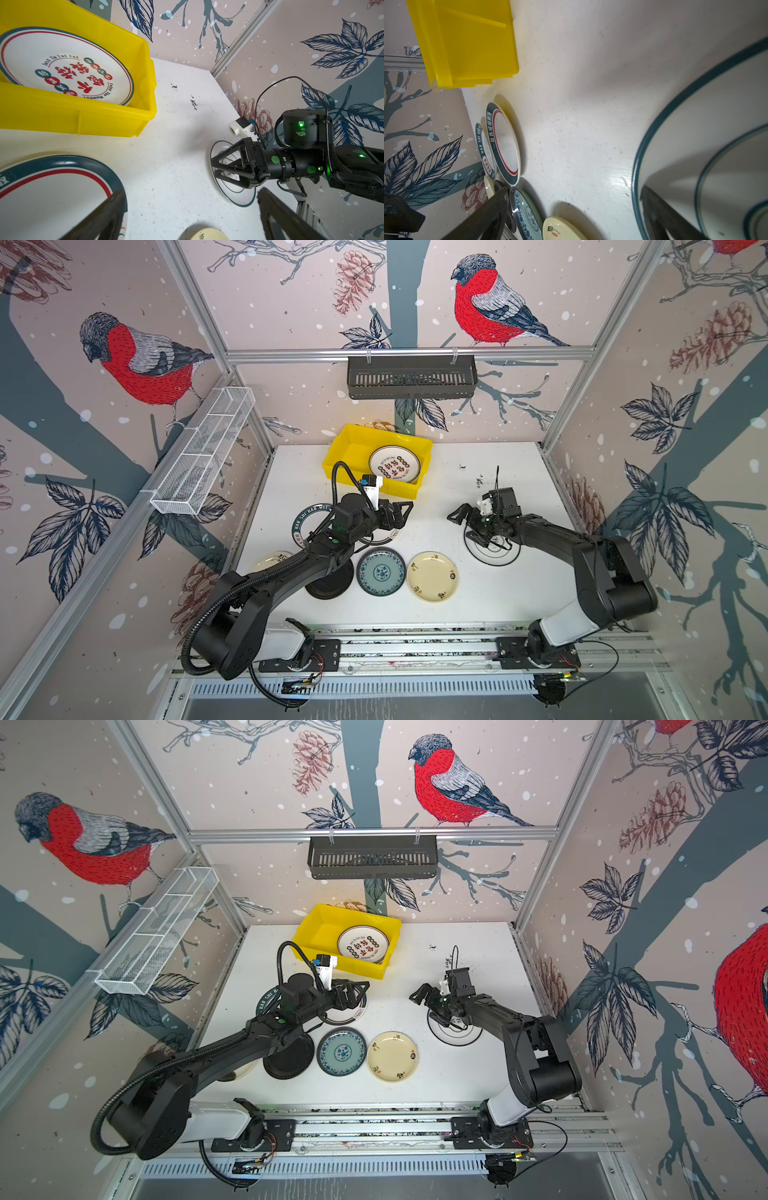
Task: Place the plates into the plastic bin on the countertop
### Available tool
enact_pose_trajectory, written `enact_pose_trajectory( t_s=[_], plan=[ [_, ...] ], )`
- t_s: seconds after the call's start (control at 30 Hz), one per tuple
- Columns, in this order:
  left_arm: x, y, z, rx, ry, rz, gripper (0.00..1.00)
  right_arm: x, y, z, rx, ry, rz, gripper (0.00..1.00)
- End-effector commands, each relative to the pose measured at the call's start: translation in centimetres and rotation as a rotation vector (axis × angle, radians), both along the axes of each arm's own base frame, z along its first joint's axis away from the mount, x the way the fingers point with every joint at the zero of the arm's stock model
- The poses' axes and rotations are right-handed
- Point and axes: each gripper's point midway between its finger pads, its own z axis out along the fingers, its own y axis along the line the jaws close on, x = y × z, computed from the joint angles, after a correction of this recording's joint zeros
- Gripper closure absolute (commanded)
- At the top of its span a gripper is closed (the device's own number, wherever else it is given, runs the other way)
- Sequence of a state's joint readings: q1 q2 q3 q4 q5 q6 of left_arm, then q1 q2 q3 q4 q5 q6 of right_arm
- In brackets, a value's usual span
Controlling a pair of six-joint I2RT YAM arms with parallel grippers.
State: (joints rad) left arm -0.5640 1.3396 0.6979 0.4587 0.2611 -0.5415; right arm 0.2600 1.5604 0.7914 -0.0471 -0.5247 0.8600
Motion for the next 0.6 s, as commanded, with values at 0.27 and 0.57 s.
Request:
enact_pose_trajectory(
  t_s=[0.27,0.57],
  plan=[
    [-1.5,-3.4,1.0,-0.012,-0.008,-0.076,0.02,-0.8,-6.3,5.1,-0.085,-0.140,-0.095,0.00],
    [-2.1,-7.2,-1.9,0.018,0.069,-0.141,0.03,-5.8,-13.7,3.5,-0.149,-0.119,-0.290,0.01]
  ],
)
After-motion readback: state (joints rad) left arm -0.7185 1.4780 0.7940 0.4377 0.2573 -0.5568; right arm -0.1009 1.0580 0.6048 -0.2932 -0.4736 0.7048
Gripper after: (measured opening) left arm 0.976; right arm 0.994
